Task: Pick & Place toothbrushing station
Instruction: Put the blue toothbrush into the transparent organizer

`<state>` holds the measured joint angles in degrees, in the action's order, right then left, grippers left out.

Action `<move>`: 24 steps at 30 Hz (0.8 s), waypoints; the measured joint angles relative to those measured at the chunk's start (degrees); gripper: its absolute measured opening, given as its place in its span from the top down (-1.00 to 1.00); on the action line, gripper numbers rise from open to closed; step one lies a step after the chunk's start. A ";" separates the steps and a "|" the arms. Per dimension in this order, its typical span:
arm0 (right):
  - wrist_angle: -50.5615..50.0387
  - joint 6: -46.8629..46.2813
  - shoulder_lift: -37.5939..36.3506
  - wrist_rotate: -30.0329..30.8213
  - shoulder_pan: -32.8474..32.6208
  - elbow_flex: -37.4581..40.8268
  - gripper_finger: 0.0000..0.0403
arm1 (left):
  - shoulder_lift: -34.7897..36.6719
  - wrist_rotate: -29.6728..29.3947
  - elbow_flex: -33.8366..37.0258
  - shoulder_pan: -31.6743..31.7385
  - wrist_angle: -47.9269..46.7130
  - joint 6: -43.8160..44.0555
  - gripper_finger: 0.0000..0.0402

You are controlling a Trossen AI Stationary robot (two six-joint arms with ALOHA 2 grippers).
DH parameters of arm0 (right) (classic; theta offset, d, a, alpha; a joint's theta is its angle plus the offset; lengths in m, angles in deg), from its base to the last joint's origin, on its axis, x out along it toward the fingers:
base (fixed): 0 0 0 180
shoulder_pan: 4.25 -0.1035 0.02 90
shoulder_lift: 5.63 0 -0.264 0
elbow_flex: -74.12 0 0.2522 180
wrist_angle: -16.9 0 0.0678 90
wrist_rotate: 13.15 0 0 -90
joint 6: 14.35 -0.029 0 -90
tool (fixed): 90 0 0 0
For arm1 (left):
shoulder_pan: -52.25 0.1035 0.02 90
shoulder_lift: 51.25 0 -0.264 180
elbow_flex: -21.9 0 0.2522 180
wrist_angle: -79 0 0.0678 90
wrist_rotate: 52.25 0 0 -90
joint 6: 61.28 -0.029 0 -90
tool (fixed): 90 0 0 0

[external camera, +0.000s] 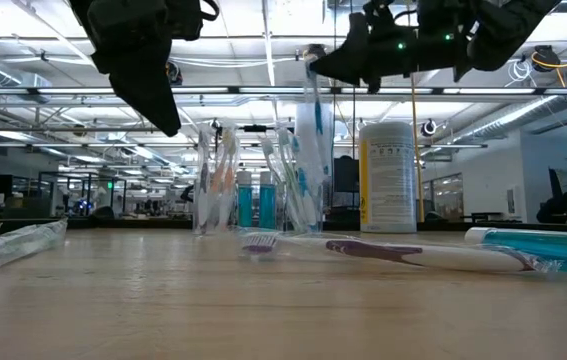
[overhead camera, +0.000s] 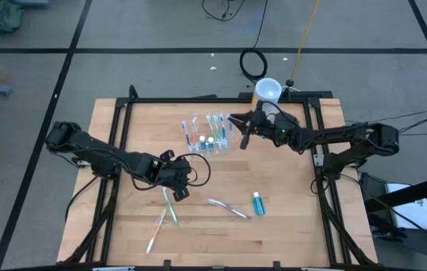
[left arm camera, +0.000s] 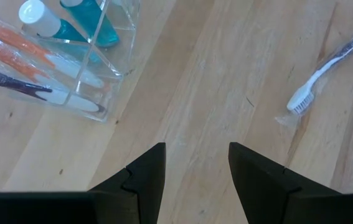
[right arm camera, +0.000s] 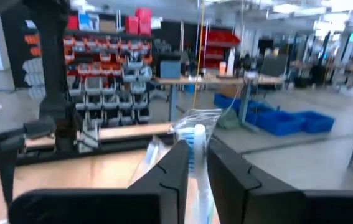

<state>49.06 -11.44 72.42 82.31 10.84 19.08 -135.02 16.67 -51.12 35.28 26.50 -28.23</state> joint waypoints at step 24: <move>2.44 2.17 6.58 -0.90 -0.48 0.08 1.00 | 0.00 0.00 0.00 0.00 0.20 0.23 0.09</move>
<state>51.51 -9.27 78.99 81.40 10.36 19.16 -135.02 16.67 -51.12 35.28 26.70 -28.00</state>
